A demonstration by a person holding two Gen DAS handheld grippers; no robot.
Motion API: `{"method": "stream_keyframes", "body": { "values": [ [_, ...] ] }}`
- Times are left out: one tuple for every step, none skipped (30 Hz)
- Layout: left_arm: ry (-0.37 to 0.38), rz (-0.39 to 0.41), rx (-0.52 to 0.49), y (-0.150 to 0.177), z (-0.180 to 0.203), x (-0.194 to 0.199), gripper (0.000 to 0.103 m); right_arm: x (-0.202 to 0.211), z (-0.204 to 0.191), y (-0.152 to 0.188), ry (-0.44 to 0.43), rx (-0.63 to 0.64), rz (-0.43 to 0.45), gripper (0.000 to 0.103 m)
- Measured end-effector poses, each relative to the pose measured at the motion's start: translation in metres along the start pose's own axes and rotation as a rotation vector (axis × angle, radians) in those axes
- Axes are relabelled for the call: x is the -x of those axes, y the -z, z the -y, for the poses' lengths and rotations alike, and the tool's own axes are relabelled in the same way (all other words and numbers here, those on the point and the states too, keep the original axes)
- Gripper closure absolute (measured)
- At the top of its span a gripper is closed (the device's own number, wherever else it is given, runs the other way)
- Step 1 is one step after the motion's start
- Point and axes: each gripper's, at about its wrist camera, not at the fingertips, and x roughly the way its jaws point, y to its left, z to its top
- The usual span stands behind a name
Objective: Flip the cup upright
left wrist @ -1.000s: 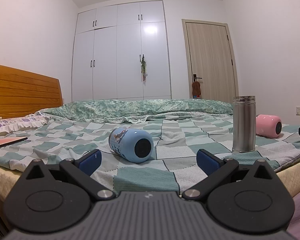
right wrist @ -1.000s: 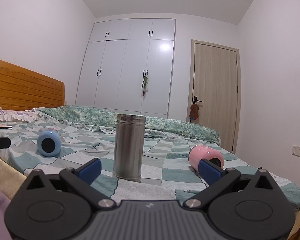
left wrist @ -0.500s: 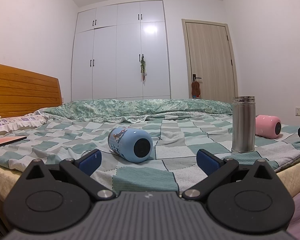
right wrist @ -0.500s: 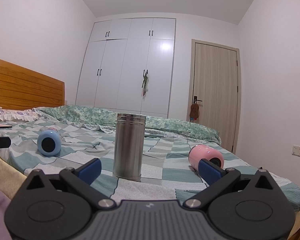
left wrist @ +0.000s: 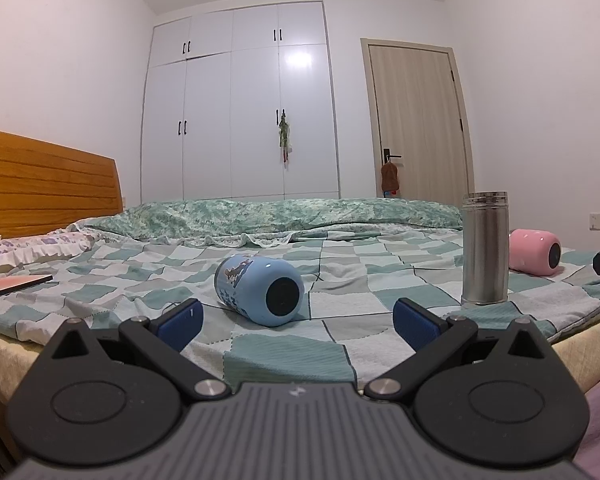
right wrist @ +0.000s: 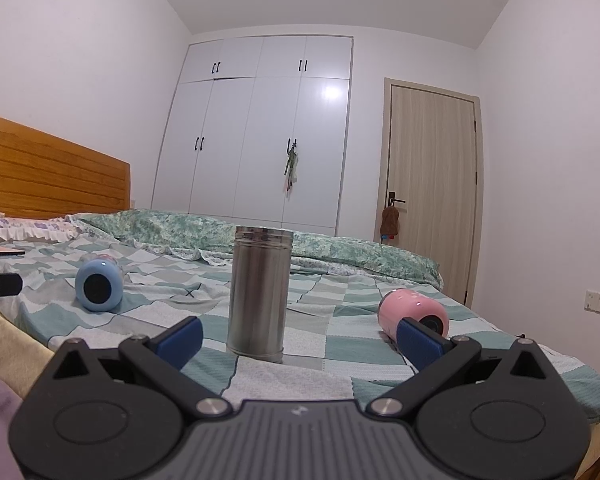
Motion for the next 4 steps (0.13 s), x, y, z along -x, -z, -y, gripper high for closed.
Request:
{"method": "stream_keyframes", "body": {
  "values": [
    [0.002, 0.001, 0.000, 0.0001, -0.0001, 0.0003, 0.000, -0.0002, -0.0001, 0.0001, 0.000, 0.001, 0.000, 0.000],
    [0.002, 0.004, 0.000, 0.0001, -0.0002, 0.0008, 0.000, 0.0003, 0.0003, 0.0002, -0.001, 0.002, 0.000, 0.000],
    [0.002, 0.006, 0.001, 0.0000, -0.0005, 0.0011, 0.000, 0.0004, 0.0006, 0.0000, -0.001, 0.002, 0.000, 0.000],
    [0.002, 0.005, 0.002, -0.0001, -0.0011, 0.0008, 0.000, 0.0003, 0.0006, 0.0000, -0.001, 0.001, 0.000, 0.000]
  ]
}}
